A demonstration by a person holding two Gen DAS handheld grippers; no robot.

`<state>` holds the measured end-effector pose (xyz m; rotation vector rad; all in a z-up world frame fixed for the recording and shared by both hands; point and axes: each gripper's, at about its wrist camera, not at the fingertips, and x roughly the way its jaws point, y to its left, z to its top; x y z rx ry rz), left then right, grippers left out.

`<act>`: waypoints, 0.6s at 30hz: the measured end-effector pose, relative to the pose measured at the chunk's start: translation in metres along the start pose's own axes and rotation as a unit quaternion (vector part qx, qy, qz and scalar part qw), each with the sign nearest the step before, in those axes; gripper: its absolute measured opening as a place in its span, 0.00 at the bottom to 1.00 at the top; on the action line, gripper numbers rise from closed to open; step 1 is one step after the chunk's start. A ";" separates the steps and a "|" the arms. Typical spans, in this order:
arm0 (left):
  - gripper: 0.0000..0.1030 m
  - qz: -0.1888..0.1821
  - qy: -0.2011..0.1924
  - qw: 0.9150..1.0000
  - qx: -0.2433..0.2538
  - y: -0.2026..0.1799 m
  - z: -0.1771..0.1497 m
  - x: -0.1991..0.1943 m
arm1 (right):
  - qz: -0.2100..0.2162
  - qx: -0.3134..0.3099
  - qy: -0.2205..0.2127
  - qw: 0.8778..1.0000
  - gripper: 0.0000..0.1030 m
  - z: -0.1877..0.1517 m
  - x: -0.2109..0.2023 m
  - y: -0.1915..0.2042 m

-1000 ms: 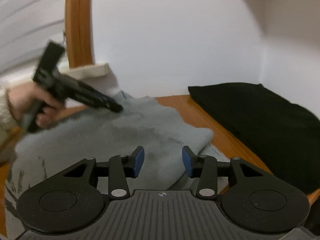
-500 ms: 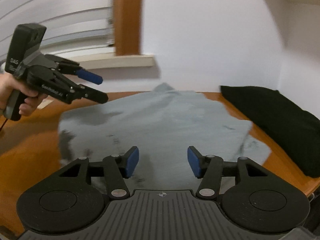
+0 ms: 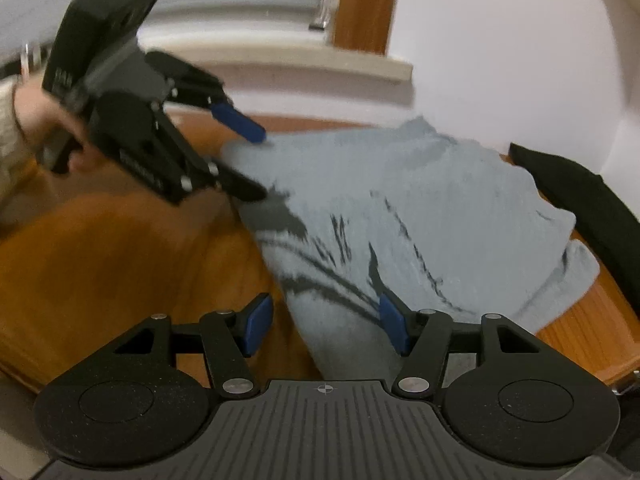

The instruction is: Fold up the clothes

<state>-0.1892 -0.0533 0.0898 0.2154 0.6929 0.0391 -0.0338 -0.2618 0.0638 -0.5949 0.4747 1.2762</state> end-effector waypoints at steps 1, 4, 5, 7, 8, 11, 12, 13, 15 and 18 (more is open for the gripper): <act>0.72 -0.001 -0.001 1.000 0.001 0.001 -0.002 -0.002 | -0.003 -0.002 0.003 1.000 0.57 0.000 -0.001 0.000; 0.73 -0.013 -0.002 1.000 0.023 -0.001 -0.002 -0.008 | -0.013 -0.020 0.013 1.000 0.55 0.002 0.000 -0.002; 0.73 -0.018 -0.001 0.999 0.031 -0.002 -0.002 -0.010 | -0.018 -0.028 0.017 0.999 0.51 0.002 0.000 -0.002; 0.74 -0.022 0.000 0.999 0.043 -0.005 -0.003 -0.010 | -0.028 -0.044 0.024 0.998 0.35 0.003 0.001 -0.003; 0.75 -0.023 0.001 0.999 0.049 -0.007 -0.003 -0.009 | -0.034 -0.051 0.027 0.998 0.29 0.003 0.001 -0.003; 0.75 -0.026 0.002 0.997 0.066 -0.011 -0.004 -0.006 | -0.053 -0.063 0.019 0.996 0.18 0.006 -0.004 -0.001; 0.75 -0.027 0.003 0.997 0.072 -0.013 -0.005 -0.006 | -0.059 -0.065 0.013 0.996 0.17 0.008 -0.006 0.000; 0.76 -0.029 0.003 0.997 0.076 -0.014 -0.005 -0.005 | -0.066 -0.067 0.008 0.996 0.16 0.009 -0.009 0.000; 0.76 -0.036 0.002 0.996 0.082 -0.015 -0.005 -0.003 | -0.082 -0.059 -0.012 0.995 0.15 0.014 -0.017 -0.003; 0.77 -0.035 0.003 0.994 0.101 -0.020 -0.004 0.000 | -0.090 -0.050 -0.024 0.994 0.15 0.021 -0.024 -0.011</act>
